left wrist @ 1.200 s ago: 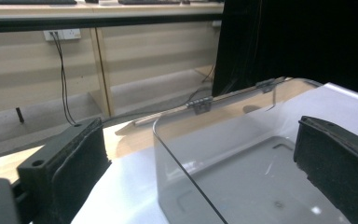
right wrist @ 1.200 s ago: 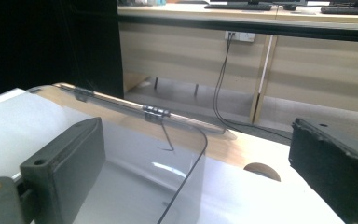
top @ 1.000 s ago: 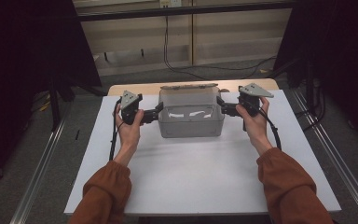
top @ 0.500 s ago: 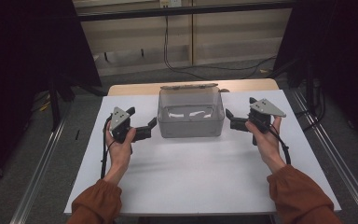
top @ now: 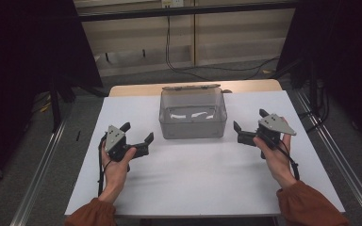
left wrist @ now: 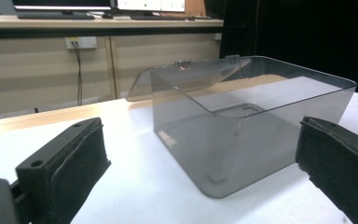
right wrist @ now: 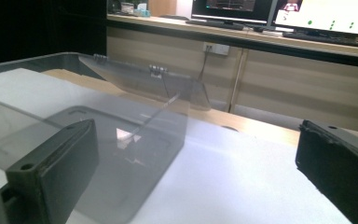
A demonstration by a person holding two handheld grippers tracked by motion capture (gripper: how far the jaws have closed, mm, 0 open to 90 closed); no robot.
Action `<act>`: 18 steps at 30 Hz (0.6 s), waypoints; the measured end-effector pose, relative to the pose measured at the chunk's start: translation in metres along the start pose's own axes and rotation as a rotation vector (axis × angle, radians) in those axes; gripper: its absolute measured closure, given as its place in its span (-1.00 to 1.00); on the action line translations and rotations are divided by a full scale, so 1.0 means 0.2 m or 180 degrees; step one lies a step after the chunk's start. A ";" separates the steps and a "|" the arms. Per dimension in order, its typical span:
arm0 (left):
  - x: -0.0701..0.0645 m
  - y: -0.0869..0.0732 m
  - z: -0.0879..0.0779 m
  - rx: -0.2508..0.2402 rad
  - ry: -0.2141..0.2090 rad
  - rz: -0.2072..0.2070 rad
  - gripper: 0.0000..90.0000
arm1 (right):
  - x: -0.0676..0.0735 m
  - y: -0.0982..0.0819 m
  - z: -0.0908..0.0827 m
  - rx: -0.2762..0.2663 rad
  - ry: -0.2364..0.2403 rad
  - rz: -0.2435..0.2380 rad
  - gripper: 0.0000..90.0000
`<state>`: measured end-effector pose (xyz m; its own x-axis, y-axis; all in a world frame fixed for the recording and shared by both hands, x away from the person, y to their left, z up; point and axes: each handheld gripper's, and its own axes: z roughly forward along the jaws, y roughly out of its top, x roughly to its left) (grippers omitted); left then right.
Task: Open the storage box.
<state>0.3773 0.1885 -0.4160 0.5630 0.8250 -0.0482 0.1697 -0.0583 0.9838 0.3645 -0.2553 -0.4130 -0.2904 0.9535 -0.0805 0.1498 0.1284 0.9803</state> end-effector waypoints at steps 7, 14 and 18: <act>-0.01 -0.03 -0.10 -0.0005 0.0092 -0.0031 -0.95 | 0.00 -0.07 -0.12 -0.0112 -0.0141 0.0030 -1.00; -0.03 -0.05 -0.18 -0.0030 0.0133 -0.0110 -0.96 | -0.01 -0.13 -0.22 -0.0193 -0.0214 0.0108 -1.00; -0.05 -0.08 -0.23 -0.0043 0.0153 -0.0042 -0.96 | -0.02 -0.18 -0.27 -0.0157 -0.0288 0.0156 -1.00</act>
<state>0.3320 0.2073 -0.4229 0.5212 0.8518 -0.0532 0.1657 -0.0399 0.9854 0.3086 -0.2786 -0.4377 -0.1970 0.9793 -0.0461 0.1143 0.0696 0.9910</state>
